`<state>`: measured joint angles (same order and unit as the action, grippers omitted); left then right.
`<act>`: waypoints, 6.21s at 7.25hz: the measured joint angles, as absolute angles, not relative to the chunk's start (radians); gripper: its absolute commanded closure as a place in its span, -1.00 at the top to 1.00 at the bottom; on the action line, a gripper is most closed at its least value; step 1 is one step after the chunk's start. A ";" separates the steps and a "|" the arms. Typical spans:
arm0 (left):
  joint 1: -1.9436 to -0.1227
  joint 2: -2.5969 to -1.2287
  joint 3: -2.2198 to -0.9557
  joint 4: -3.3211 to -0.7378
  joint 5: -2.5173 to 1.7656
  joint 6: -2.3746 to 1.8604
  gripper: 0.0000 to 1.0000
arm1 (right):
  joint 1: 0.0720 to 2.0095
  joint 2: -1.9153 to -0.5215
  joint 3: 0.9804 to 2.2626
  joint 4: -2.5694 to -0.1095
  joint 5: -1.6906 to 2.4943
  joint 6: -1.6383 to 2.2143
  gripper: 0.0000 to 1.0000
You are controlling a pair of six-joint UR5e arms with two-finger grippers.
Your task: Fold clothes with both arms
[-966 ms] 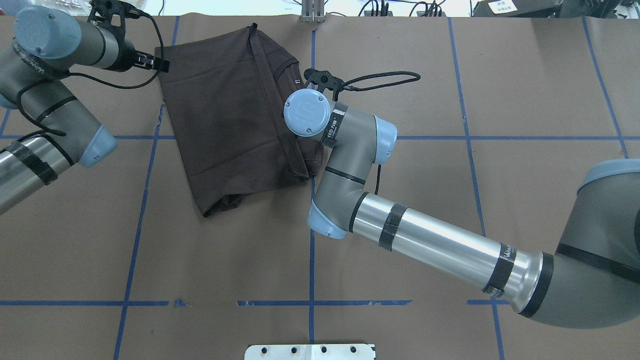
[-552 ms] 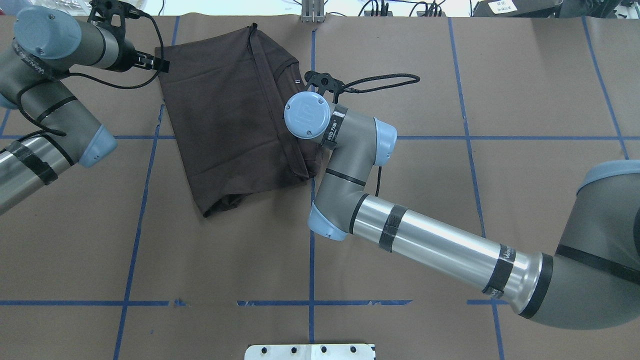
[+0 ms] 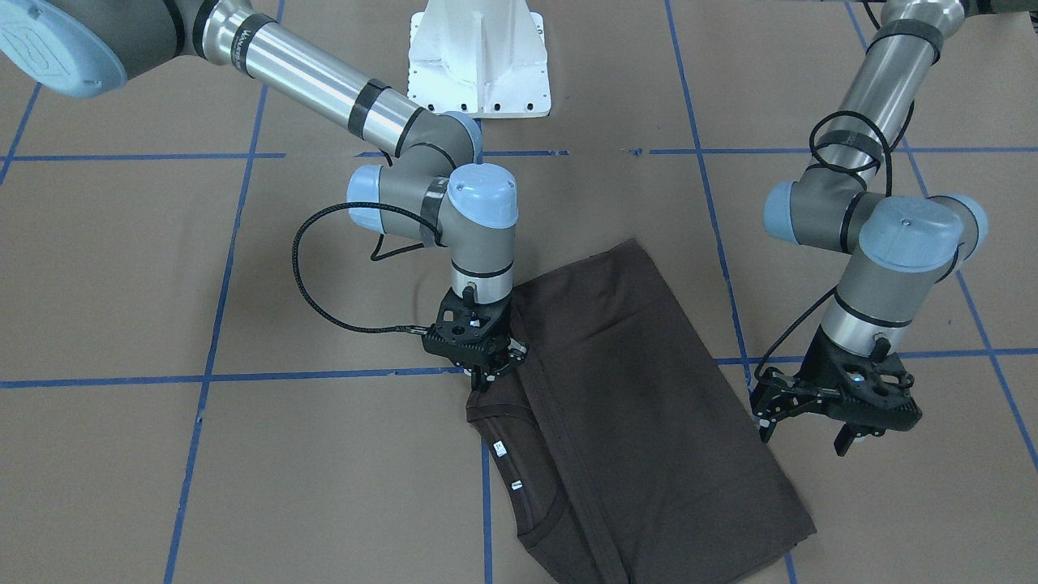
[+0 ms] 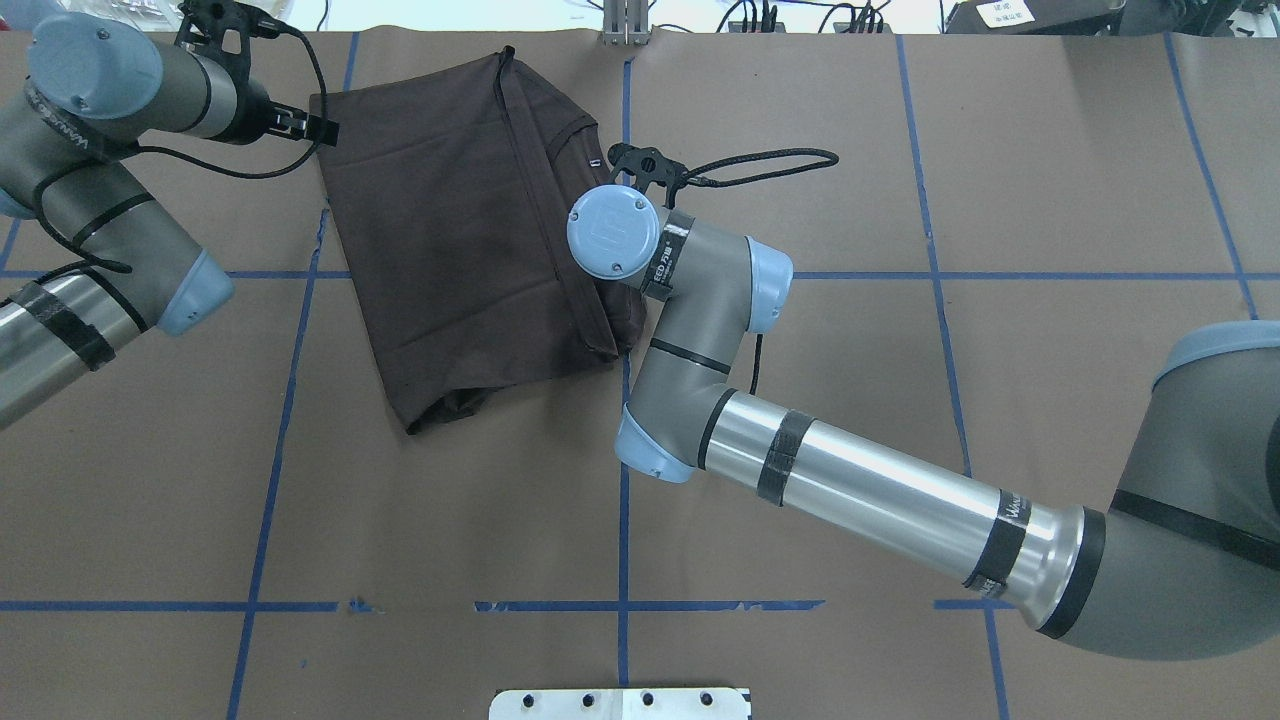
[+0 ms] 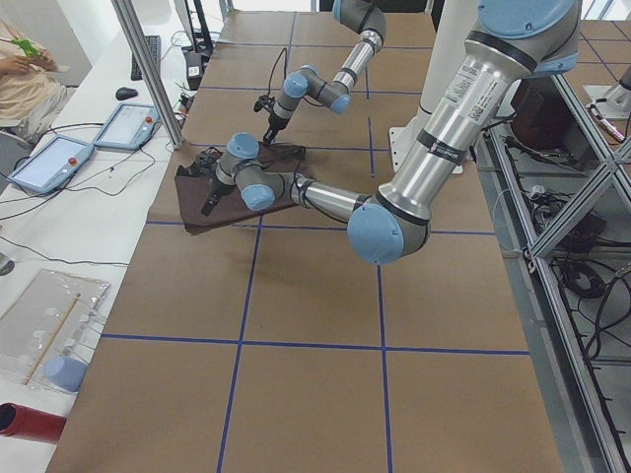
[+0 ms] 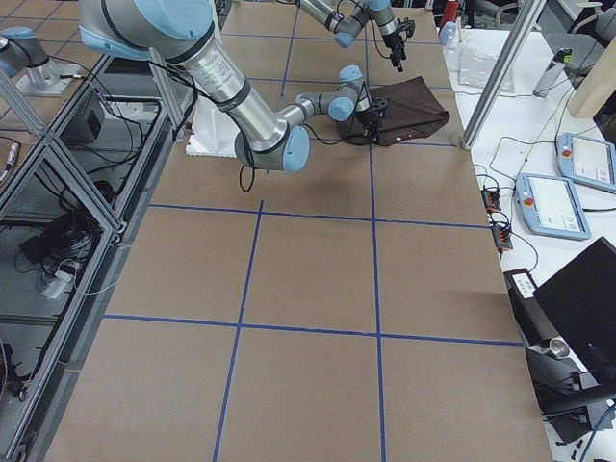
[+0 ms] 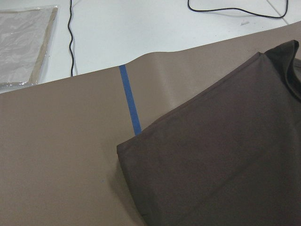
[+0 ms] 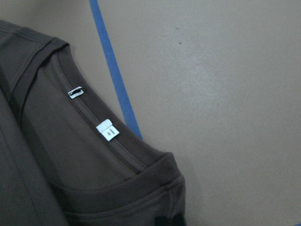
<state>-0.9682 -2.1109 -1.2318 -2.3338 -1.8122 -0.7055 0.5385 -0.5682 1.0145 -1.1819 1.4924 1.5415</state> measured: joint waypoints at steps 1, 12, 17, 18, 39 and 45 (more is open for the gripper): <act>-0.968 -2.111 -1.232 -2.334 -1.812 -0.706 1.00 | 0.538 -0.568 1.018 -1.182 1.495 1.535 -1.00; -0.961 -2.113 -1.247 -2.334 -1.813 -0.709 1.00 | 0.253 -1.330 1.951 -1.354 1.357 1.540 0.99; -0.959 -2.115 -1.252 -2.333 -1.815 -0.709 1.00 | 0.224 -1.310 1.997 -1.365 1.355 1.311 0.99; -0.958 -2.115 -1.254 -2.333 -1.815 -0.709 1.00 | 0.188 -1.288 1.999 -1.399 1.333 1.277 0.70; -0.949 -2.112 -1.260 -2.335 -1.815 -0.716 1.00 | -0.030 -1.376 2.065 -1.519 1.122 1.466 1.00; -0.763 -1.926 -1.636 -2.320 -1.885 -1.063 1.00 | 0.104 -1.466 2.192 -1.195 1.277 1.479 1.00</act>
<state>-0.7629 -1.9261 -1.6359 -2.3205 -1.8847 -1.0634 0.1037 -1.4660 2.1922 -1.1953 1.2767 1.4792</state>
